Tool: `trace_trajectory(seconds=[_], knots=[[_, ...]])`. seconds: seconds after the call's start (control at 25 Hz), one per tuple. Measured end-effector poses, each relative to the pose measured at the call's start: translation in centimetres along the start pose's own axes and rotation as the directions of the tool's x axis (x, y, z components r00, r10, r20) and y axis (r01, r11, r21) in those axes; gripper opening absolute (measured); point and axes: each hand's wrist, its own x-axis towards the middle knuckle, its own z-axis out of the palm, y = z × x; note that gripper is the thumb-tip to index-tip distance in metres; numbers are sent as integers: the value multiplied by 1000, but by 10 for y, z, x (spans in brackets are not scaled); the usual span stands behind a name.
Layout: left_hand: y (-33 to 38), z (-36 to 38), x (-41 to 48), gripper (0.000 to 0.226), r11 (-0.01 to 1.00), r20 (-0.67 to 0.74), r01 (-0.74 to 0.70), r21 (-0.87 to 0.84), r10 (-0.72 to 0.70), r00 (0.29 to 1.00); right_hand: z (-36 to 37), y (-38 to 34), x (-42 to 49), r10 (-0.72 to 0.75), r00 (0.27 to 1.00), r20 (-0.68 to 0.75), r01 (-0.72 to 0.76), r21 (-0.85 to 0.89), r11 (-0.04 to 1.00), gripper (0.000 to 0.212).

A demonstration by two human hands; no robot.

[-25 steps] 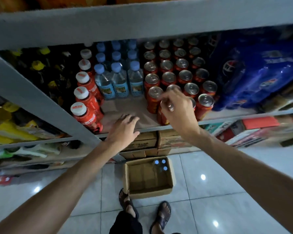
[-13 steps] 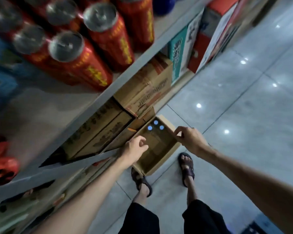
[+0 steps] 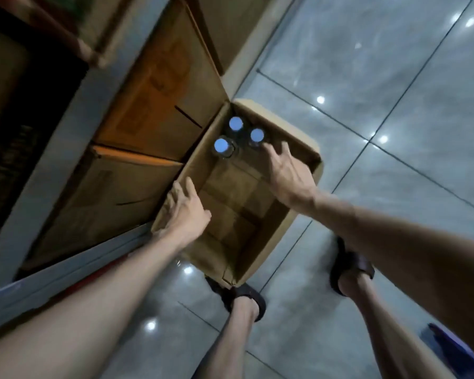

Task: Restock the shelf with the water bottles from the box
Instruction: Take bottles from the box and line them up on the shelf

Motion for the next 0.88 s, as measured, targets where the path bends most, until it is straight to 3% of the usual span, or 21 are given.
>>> trace_trajectory(seconds=[0.12,0.28,0.36,0.48,0.6,0.72,0.88], knots=[[3,21,32,91,1000,-34,12,6,-12,999,24,-3,56,-58,994,-93,51,-82,995,55],[2,30,47,97,999,-58,1,39,1,998,36,-12,90,-75,996,-58,55,-287,956,37],[0,29,46,99,999,-31,-5,50,7,999,35,-12,91,-80,996,-50,63,-277,959,33],[-5,18,43,98,999,29,-6,38,4,1000,37,1,75,-27,997,-77,21,-79,997,20],[-8,0,28,87,997,30,-78,-11,78,997,24,11,40,49,997,-59,-39,156,987,24],[4,-26,-13,87,964,68,-231,-133,241,968,-25,7,-5,69,998,-12,-58,406,912,31],[34,-91,-114,107,895,115,-355,-269,396,911,-150,-28,-79,61,991,121,-129,712,690,9]])
